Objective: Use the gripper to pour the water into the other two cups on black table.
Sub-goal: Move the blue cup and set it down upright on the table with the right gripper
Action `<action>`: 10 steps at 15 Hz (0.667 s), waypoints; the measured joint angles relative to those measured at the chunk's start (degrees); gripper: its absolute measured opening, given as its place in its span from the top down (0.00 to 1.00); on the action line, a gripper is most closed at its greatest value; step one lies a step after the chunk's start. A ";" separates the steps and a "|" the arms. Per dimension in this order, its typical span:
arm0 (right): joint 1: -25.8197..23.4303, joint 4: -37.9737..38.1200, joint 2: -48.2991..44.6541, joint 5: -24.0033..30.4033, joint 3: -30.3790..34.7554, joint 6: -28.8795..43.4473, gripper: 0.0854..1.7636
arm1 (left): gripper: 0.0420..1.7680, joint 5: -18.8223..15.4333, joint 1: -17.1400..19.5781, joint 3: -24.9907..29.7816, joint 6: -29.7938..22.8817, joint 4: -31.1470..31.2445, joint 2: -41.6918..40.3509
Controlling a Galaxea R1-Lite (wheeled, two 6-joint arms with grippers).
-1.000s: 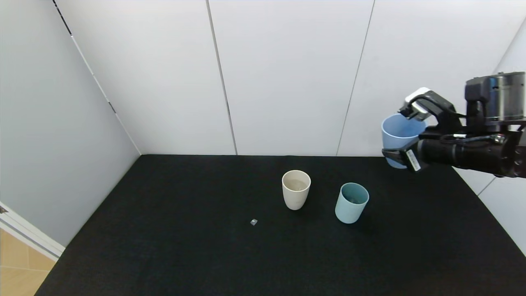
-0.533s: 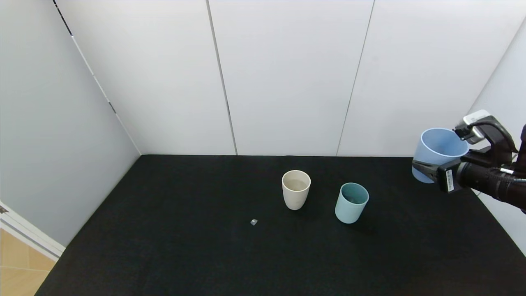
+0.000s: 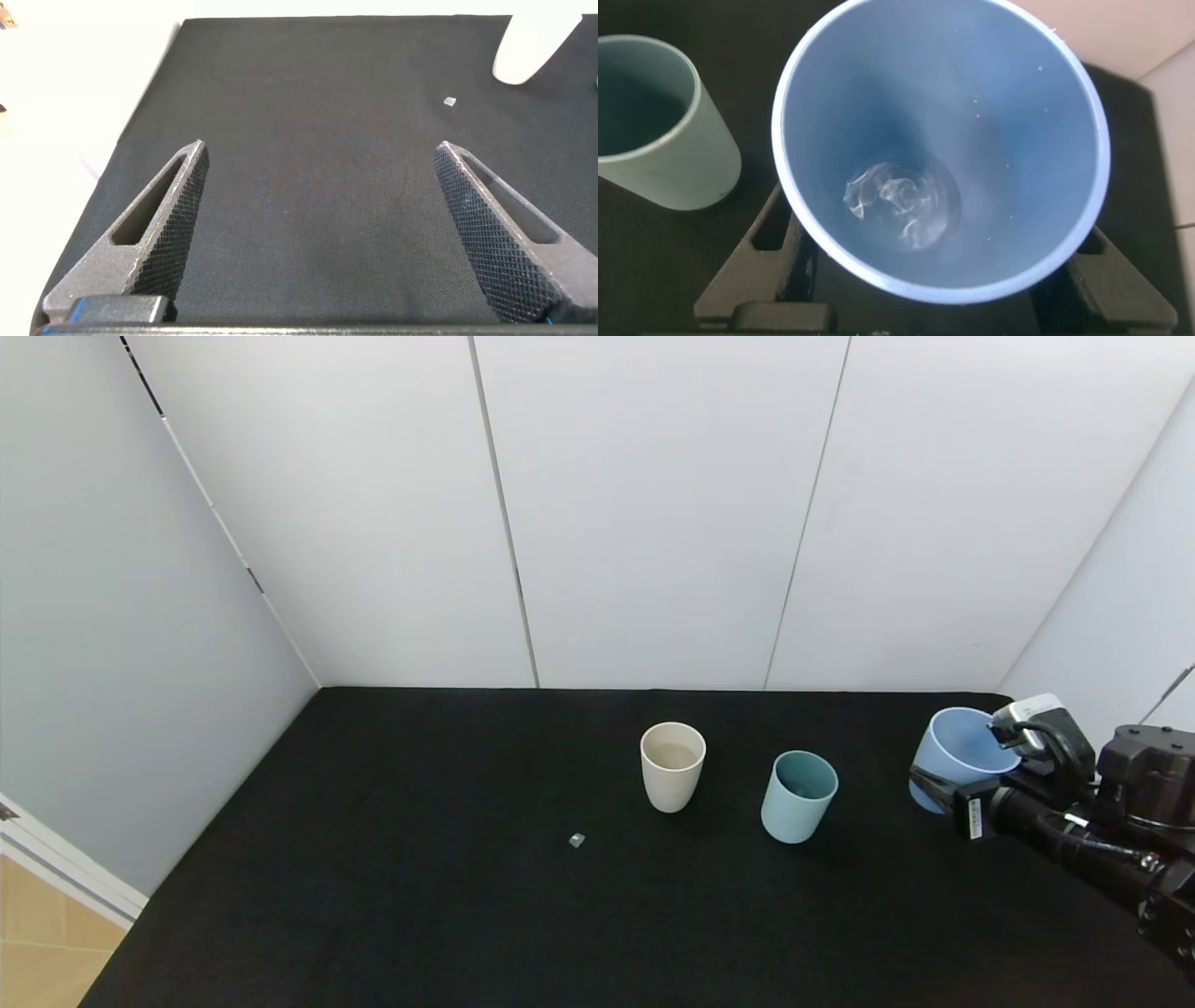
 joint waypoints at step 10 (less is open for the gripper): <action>1.46 -8.05 12.39 0.13 4.61 1.27 0.30 | 0.03 0.00 0.00 0.00 -0.02 0.00 0.00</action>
